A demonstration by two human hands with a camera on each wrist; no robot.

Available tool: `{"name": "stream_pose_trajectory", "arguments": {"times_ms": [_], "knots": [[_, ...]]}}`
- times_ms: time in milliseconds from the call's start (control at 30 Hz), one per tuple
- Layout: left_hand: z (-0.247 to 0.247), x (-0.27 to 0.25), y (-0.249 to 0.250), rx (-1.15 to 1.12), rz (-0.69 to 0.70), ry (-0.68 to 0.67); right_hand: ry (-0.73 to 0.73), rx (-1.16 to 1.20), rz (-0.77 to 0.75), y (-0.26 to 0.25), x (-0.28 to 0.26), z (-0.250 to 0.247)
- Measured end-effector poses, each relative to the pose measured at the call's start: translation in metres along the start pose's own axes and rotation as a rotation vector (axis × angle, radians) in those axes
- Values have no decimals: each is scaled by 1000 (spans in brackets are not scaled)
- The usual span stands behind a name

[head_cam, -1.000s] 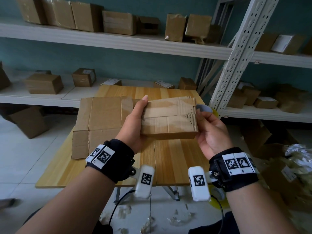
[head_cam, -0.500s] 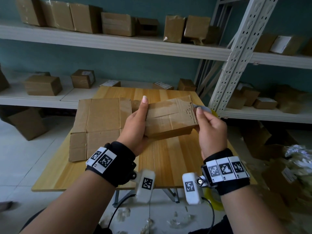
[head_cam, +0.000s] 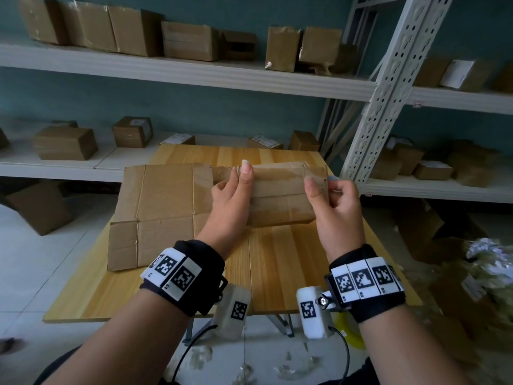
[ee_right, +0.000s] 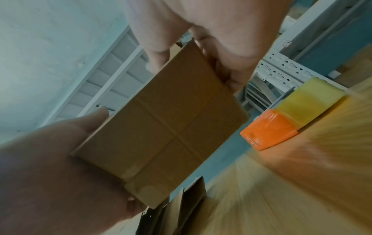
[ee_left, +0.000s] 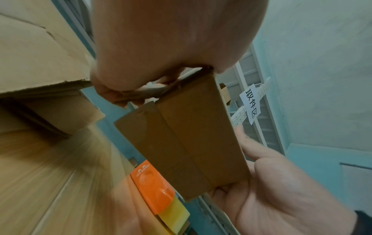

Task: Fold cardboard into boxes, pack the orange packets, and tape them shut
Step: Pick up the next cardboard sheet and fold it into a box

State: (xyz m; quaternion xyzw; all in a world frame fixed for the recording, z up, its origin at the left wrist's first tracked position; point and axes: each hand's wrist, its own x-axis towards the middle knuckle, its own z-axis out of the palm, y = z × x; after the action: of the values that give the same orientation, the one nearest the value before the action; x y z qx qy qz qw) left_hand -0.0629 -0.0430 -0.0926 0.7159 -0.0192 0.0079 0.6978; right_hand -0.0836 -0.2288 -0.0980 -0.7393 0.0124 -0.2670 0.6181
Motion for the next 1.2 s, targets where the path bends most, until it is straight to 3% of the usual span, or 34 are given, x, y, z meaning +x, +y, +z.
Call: {"name": "stream_pose_trajectory", "arguments": {"times_ms": [133,233,367,567,700,800,900,1033,1200], "knots": [[0,11,-18,97,-49,-58,14,-61,-19,4,0,0],[3,-4,-6,89,9,-117,-8,-71,-8,1,-2,3],[5,-5,-6,10,109,-19,-34,-93,-23,-2,-4,7],[6,-5,-10,58,265,18,-59,-81,-5,-2,-6,10],[6,-5,-11,-14,216,-6,-52,-78,0,-4,-10,12],[3,-3,-7,-180,68,-43,-34,1,43,-10,-11,9],[-6,-4,10,-366,-104,-223,-34,150,145,-14,-6,2],[-18,-9,24,-352,-80,-409,-51,244,205,-17,-5,-1],[-26,-10,20,-438,-84,-512,-173,285,181,-25,-13,-2]]}}
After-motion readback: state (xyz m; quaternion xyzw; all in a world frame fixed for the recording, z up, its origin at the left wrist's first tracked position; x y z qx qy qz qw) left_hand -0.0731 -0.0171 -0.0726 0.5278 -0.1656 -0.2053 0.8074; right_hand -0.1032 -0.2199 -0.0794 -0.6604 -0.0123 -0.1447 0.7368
